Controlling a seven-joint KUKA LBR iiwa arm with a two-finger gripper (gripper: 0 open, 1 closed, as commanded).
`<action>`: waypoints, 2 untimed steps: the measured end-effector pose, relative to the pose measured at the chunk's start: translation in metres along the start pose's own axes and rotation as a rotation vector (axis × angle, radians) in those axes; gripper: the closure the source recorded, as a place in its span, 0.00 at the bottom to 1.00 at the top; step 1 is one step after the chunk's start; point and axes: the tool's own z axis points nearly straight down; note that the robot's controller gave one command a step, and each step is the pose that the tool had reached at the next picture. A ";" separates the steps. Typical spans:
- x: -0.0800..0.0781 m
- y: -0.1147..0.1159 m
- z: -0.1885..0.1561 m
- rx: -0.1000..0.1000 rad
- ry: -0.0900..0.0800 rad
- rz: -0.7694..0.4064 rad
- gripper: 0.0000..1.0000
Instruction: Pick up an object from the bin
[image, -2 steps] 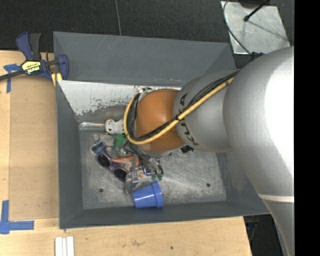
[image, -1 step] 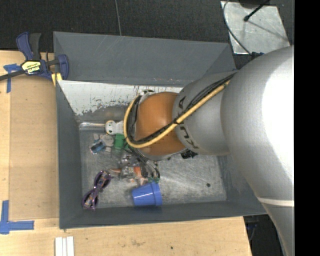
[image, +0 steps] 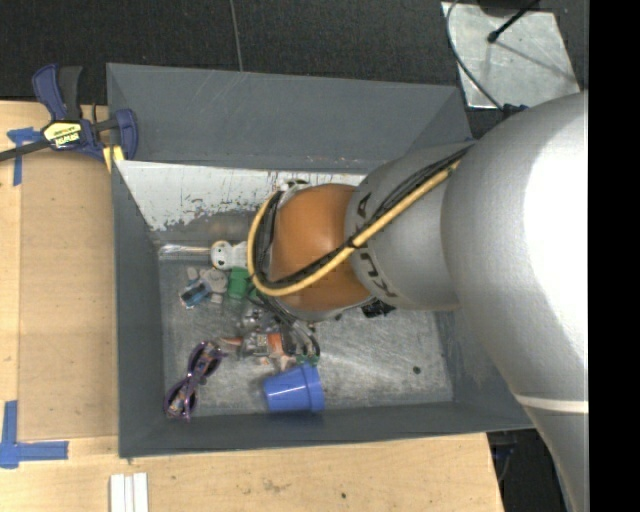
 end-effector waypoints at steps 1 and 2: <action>0.000 0.000 -0.002 0.001 0.002 0.000 1.00; 0.002 -0.001 -0.009 0.005 0.018 0.000 1.00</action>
Offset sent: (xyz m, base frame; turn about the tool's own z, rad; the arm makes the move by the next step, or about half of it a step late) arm 0.0000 -0.0001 0.0665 -0.0001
